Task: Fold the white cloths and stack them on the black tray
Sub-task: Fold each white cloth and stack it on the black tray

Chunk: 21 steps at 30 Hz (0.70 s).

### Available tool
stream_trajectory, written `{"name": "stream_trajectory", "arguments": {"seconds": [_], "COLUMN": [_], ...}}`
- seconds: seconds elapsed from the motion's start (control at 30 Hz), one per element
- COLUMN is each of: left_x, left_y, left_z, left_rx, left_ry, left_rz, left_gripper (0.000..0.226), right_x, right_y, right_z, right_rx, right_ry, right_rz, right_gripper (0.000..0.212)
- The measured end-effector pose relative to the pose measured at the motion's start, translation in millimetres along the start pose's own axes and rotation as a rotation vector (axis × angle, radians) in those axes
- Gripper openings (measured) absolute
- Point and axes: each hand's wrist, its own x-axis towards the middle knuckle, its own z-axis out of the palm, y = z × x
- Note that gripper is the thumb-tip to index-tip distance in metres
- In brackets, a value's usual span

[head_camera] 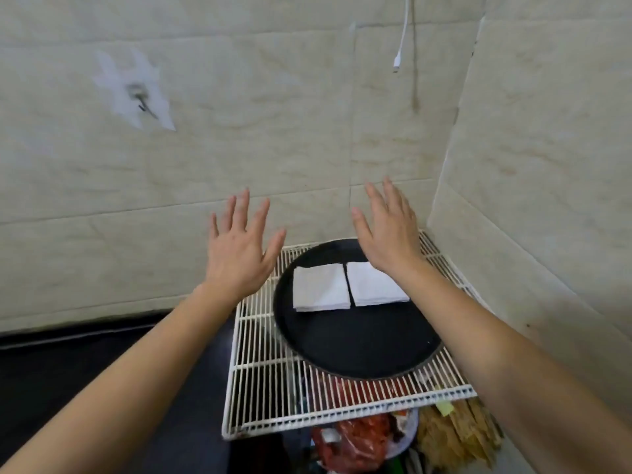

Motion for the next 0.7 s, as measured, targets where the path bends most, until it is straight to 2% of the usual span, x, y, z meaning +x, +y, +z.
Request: {"name": "stream_trajectory", "arguments": {"seconds": [0.1,0.23,0.4,0.57,0.7], "left_x": [-42,-114,-203,-282,-389], "left_y": [-43,-105,-179,-243,-313], "left_z": [-17,-43,-103,-177,-235], "left_rx": [0.141,0.335,0.443,0.492,0.551], "left_ry": [-0.022,-0.102,-0.129,-0.066,-0.032], "left_rz": [-0.074,-0.244,-0.441,-0.589,-0.698], "left_gripper": [0.073,0.074,0.075,0.071,0.071], "right_x": [-13,-40,-99,-152,-225], "right_y": [-48,-124,-231,-344,-454], "right_z": [26,74,98,104,120], "right_rx": [-0.065,-0.024,0.005,0.056,0.114], "right_ry": [-0.003,-0.135,-0.235,-0.227,-0.217], "right_rz": [-0.223,-0.428,-0.553,-0.7,-0.799], "right_gripper": [0.064,0.069,0.074,0.076,0.074]}}
